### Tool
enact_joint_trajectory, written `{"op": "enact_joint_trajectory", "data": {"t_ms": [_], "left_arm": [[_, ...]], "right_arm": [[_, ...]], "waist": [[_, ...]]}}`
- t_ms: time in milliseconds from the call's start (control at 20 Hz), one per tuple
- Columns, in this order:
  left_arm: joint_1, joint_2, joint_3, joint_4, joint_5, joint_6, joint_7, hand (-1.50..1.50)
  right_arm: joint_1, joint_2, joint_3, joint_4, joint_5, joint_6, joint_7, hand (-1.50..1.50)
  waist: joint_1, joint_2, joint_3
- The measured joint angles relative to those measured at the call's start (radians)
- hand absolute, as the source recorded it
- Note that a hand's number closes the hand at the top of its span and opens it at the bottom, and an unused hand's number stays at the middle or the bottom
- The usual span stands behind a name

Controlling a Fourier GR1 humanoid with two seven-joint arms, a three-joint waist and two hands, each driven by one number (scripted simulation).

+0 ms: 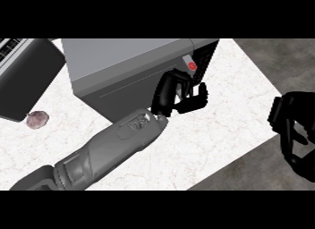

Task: Pick up the milk, place it into the microwave and close the microwave

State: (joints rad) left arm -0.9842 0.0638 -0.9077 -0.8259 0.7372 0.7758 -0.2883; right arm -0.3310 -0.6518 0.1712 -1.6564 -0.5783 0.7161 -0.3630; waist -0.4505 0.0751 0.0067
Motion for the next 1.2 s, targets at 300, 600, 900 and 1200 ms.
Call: {"op": "enact_joint_trajectory", "data": {"t_ms": [300,600,900,1200], "left_arm": [[-0.002,-0.036,0.051,-0.015,0.067,0.021,0.039,1.50],[0.014,-0.066,0.140,-0.065,0.216,-0.073,0.058,1.50],[0.021,-0.066,0.144,-0.070,0.308,-0.208,0.046,1.50],[0.030,-0.066,0.134,-0.051,0.361,-0.328,0.013,1.50]], "right_arm": [[0.036,-0.021,0.064,-0.041,-0.002,0.034,0.052,1.50],[0.091,-0.010,0.119,-0.089,-0.023,0.042,0.077,1.50],[0.155,0.012,0.150,-0.148,-0.028,0.021,0.079,1.50],[0.224,0.037,0.180,-0.215,-0.015,-0.015,0.079,1.50]], "waist": [[0.021,0.010,-0.005],[0.053,0.021,-0.012],[0.082,0.016,-0.010],[0.107,0.007,-0.009]]}}
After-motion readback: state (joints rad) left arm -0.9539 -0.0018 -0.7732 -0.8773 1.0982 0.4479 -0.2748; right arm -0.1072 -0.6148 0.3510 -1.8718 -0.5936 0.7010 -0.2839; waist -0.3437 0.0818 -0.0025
